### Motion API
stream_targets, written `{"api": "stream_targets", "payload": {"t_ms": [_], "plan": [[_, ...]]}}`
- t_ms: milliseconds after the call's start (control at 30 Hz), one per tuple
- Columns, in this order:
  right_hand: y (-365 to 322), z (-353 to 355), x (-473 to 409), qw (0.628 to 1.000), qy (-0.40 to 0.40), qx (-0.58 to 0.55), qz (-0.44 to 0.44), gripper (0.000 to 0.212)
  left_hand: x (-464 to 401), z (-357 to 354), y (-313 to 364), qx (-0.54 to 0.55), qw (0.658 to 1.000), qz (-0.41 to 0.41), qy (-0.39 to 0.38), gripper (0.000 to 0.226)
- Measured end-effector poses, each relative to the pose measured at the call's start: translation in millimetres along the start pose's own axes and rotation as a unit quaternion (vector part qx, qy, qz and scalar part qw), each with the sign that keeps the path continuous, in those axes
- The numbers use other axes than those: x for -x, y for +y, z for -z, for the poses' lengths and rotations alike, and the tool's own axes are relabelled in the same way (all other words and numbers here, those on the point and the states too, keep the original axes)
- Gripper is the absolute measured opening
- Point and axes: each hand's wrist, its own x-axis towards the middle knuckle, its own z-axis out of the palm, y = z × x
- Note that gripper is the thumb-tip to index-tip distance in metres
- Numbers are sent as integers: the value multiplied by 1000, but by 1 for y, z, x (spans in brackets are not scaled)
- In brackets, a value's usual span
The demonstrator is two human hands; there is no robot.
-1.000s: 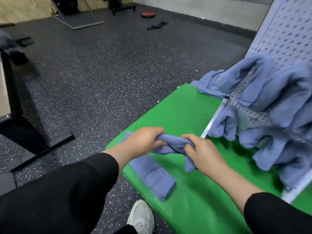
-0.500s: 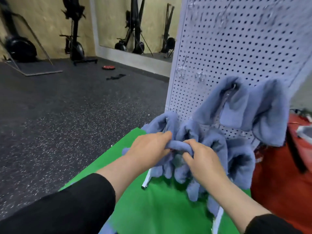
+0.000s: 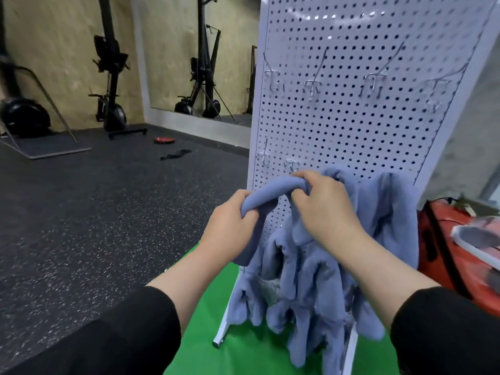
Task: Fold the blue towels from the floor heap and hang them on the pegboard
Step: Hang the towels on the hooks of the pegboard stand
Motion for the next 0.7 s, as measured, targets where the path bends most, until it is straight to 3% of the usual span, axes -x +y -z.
{"api": "stream_targets", "payload": {"t_ms": [100, 300, 400, 533, 600, 700], "plan": [[-9, 7, -26, 999, 35, -12, -7, 26, -28, -1, 20, 13, 998, 27, 59, 13], [-14, 4, -77, 993, 97, -1, -60, 30, -92, -13, 49, 39, 992, 63, 102, 18], [-12, -1, -90, 991, 94, -2, -98, 34, -109, -26, 47, 23, 993, 63, 93, 18], [-11, -14, -82, 996, 43, 36, -73, 16, -113, -55, 20, -44, 996, 40, 67, 14], [-9, -30, -66, 999, 22, -24, -40, 26, -108, -67, 11, -50, 997, 33, 52, 16], [5, -57, -49, 986, 78, -134, -54, 27, -101, -73, 8, -45, 998, 20, 47, 23]]}}
